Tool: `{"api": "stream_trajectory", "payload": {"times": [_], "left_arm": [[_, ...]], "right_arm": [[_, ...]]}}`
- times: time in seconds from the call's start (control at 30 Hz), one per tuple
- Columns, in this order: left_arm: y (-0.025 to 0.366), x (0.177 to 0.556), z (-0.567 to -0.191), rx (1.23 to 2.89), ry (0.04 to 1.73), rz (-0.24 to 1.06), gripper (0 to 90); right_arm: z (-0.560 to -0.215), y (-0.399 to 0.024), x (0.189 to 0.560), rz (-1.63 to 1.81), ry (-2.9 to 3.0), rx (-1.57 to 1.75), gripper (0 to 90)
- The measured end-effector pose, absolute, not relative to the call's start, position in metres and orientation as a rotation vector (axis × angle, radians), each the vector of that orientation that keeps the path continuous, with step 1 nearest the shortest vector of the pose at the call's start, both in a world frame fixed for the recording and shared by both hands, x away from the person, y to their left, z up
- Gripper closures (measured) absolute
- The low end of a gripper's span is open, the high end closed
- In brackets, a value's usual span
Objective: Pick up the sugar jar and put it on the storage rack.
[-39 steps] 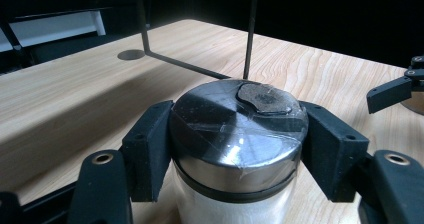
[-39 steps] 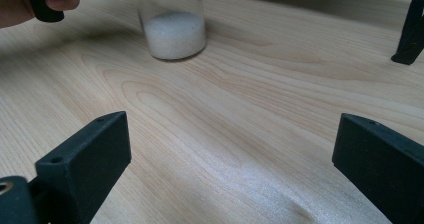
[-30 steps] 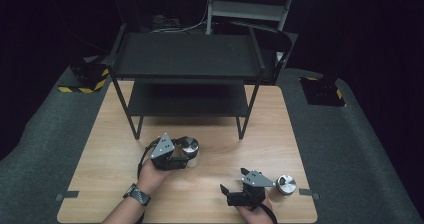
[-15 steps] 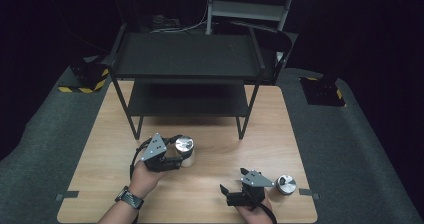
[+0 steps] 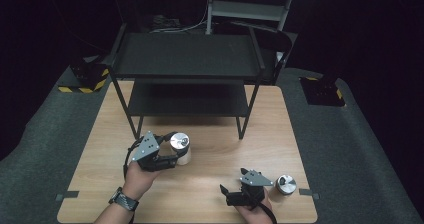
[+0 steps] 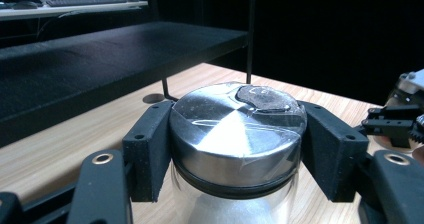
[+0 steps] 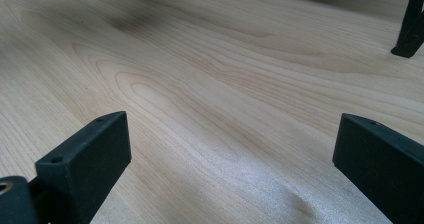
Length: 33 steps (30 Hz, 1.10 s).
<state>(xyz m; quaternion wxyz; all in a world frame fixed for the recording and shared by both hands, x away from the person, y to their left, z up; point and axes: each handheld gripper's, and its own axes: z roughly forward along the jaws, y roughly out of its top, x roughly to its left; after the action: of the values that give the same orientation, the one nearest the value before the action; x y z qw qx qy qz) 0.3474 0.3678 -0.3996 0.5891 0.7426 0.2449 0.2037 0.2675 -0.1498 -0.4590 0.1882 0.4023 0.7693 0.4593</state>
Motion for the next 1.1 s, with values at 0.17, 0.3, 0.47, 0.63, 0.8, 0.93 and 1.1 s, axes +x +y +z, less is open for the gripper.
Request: {"api": "stream_trajectory", "payload": {"times": [0.17,0.3,0.47,0.63,0.8,0.93,1.1], "left_arm": [[0.37,0.344,-0.391,1.718,0.569,0.492,34.6],[0.371,0.341,-0.382,1.707,0.571,0.502,34.6],[0.374,0.339,-0.37,1.685,0.561,0.51,34.5],[0.376,0.336,-0.359,1.666,0.553,0.522,34.5],[0.377,0.336,-0.348,1.656,0.559,0.526,34.6],[0.377,0.336,-0.341,1.649,0.557,0.534,34.6],[0.376,0.336,-0.333,1.645,0.551,0.544,34.6]], "right_arm": [[-0.459,-0.149,0.266,1.284,2.153,1.138,0.7],[-0.459,-0.15,0.267,1.291,2.15,1.152,0.6],[-0.459,-0.152,0.267,1.297,2.152,1.159,0.6],[-0.459,-0.151,0.267,1.297,2.147,1.163,0.6],[-0.459,-0.152,0.267,1.299,2.147,1.167,0.6],[-0.46,-0.152,0.267,1.303,2.146,1.169,0.6],[-0.46,-0.152,0.267,1.303,2.147,1.167,0.6]]}}
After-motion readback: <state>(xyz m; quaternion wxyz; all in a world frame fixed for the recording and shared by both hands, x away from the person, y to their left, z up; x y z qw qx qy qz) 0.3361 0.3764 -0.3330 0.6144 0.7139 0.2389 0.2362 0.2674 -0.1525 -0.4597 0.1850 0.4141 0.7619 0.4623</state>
